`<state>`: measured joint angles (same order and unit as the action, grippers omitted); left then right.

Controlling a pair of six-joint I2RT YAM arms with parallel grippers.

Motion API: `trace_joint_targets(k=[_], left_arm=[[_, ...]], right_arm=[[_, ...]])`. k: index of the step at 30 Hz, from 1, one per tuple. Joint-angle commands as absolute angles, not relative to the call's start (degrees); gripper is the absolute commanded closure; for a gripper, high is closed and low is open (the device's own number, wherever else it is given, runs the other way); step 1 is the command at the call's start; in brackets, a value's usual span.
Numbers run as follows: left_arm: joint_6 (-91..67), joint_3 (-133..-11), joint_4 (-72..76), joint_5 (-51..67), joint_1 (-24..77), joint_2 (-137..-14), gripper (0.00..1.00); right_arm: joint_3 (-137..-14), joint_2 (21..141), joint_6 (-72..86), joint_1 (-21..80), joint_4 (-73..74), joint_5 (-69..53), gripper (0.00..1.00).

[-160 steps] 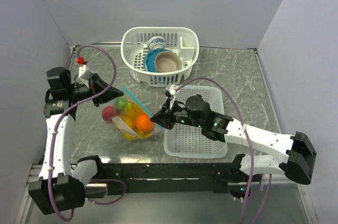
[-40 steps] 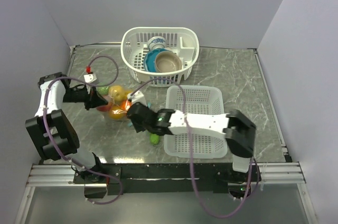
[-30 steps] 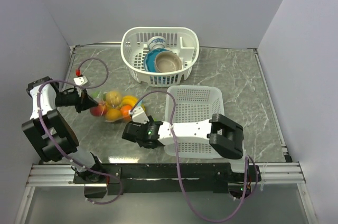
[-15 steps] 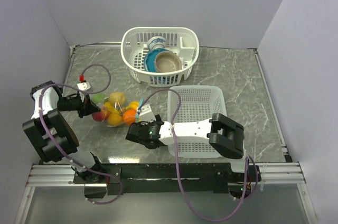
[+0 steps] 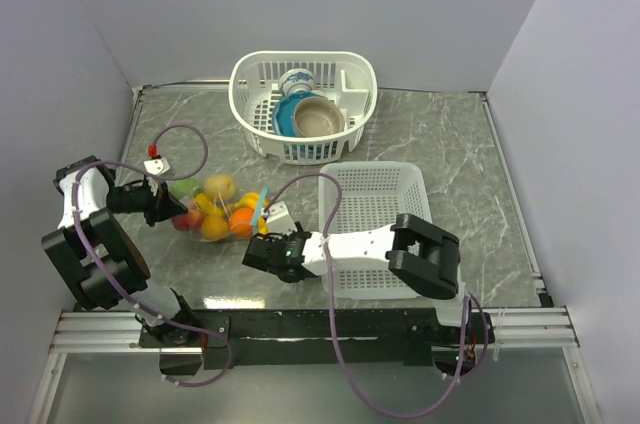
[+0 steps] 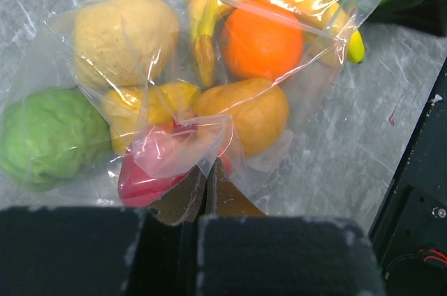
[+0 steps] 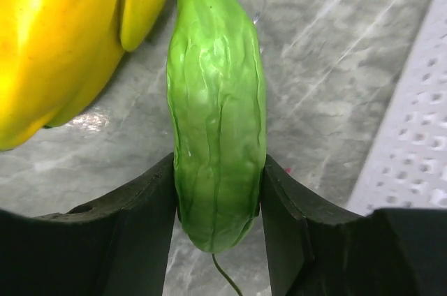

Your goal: Open the zip-top bag and remove the fake food

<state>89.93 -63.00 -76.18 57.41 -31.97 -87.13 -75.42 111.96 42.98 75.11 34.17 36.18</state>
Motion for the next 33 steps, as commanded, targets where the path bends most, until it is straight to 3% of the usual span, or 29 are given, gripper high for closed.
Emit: trace_joint_targets(k=[1,9,13,14,15,17,19,21,25,33], left_arm=[[92.46,-61.97,-78.66,56.6,-32.26,-86.05,0.99],[90.09,-62.31,-78.84,58.7,-32.26,-83.41,0.99],[87.89,-62.75,-78.84,62.22,-31.64,-79.46,0.99],[87.72,-62.75,-78.84,62.66,-31.29,-78.93,0.99],[87.8,-62.67,-78.75,62.75,-30.68,-78.32,0.99],[88.24,-62.4,-78.66,62.75,-30.41,-78.22,0.99],[88.24,-62.58,-78.66,62.32,-30.24,-79.62,0.99],[88.07,-63.01,-78.75,61.53,-30.23,-81.55,0.99],[88.59,-62.76,-78.66,59.86,-30.32,-83.41,0.99],[90.44,-61.87,-78.66,57.39,-30.85,-83.67,0.99]], right_arm=[[-78.57,100.39,39.91,74.79,32.52,43.05,1.0],[-67.43,82.2,44.02,67.34,32.52,45.35,0.99],[-58.11,80.24,52.62,61.71,38.3,44.74,0.99],[-56.96,80.51,53.17,60.83,38.76,43.08,0.9],[-55.39,81.38,53.26,60.04,38.85,42.37,0.64],[-55.54,82.09,51.6,60.38,38.23,42.36,0.36],[-58.61,82.09,48.8,63.61,37.36,43.5,0.29],[-64.03,82.52,46.59,65.91,36.74,46.13,0.13],[-73.28,87.09,39.66,69.25,33.24,45.71,0.08],[-83.4,102.82,31.29,71.54,28.04,39.29,0.08]])
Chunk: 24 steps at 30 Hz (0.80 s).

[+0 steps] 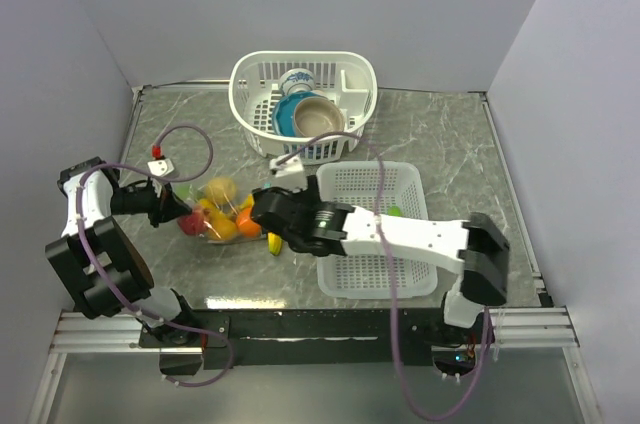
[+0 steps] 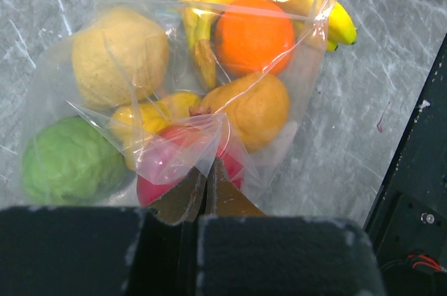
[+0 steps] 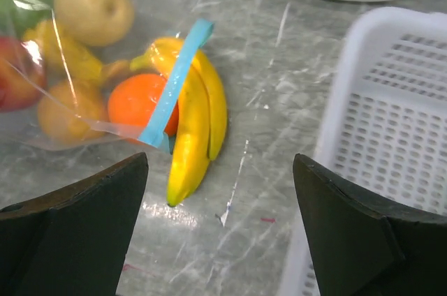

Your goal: Open the zip-top bag and remove the fake food

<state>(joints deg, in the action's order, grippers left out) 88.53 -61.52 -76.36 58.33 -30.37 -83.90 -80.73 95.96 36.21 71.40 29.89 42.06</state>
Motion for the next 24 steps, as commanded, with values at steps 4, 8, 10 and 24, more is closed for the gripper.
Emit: trace_joint_targets(k=[4,8,10,24], left_arm=[[91.31,-61.96,-78.57,56.86,-31.46,-84.55,0.99],[92.28,-61.53,-78.57,56.69,-32.34,-85.43,0.99],[92.72,-61.35,-78.66,56.51,-32.61,-85.95,0.99],[93.34,-61.52,-78.66,55.02,-34.1,-84.29,0.99]], right_arm=[[-86.74,109.24,31.55,71.46,30.14,37.88,0.09],[-86.93,112.58,31.55,70.67,29.62,37.71,0.09],[-86.4,112.76,31.64,69.79,28.31,37.36,0.09],[-83.32,115.93,31.03,66.71,21.1,31.3,0.37]])
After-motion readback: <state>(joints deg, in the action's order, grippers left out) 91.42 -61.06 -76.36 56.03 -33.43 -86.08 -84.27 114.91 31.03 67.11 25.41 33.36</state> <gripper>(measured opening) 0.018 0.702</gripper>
